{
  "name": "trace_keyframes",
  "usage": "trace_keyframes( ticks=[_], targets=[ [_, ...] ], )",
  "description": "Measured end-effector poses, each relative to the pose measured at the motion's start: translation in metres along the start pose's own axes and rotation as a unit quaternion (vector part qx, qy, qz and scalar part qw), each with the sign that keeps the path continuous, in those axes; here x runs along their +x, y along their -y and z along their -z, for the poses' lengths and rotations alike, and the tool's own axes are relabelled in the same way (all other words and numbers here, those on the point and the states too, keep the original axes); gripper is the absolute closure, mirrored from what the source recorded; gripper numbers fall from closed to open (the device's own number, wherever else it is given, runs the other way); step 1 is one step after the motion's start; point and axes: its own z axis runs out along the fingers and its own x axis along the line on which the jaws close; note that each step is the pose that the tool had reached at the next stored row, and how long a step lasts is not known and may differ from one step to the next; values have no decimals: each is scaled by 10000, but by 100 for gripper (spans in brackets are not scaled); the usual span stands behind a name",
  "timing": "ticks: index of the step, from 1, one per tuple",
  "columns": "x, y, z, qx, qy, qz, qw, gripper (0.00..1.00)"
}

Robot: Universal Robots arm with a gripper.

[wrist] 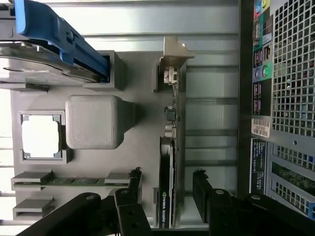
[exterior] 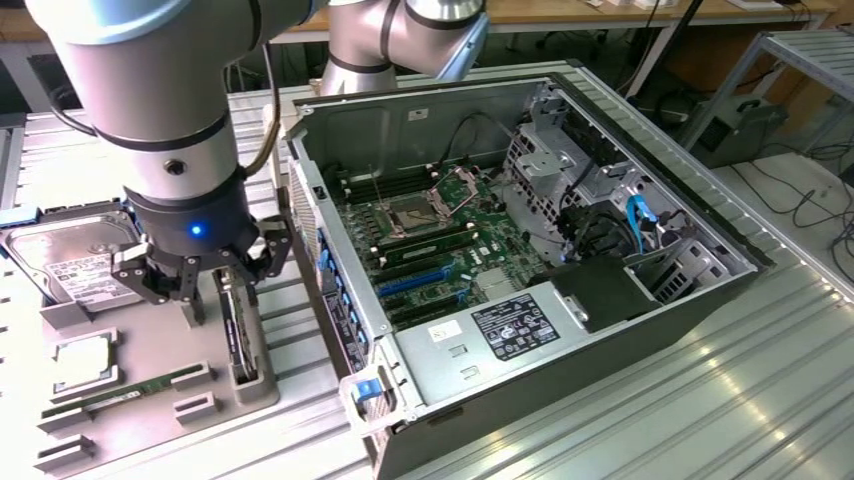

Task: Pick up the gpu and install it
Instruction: 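Pick up the gpu and move the gpu toward the slot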

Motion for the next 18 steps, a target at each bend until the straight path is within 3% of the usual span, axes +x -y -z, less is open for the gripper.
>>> trace_keyframes(
  ticks=[10, 18],
  targets=[
    [-2, 50, -184, -1, 1, -1, 10000, 46],
    [-2, 52, -228, 4, 0, 0, 10000, 46]
  ],
)
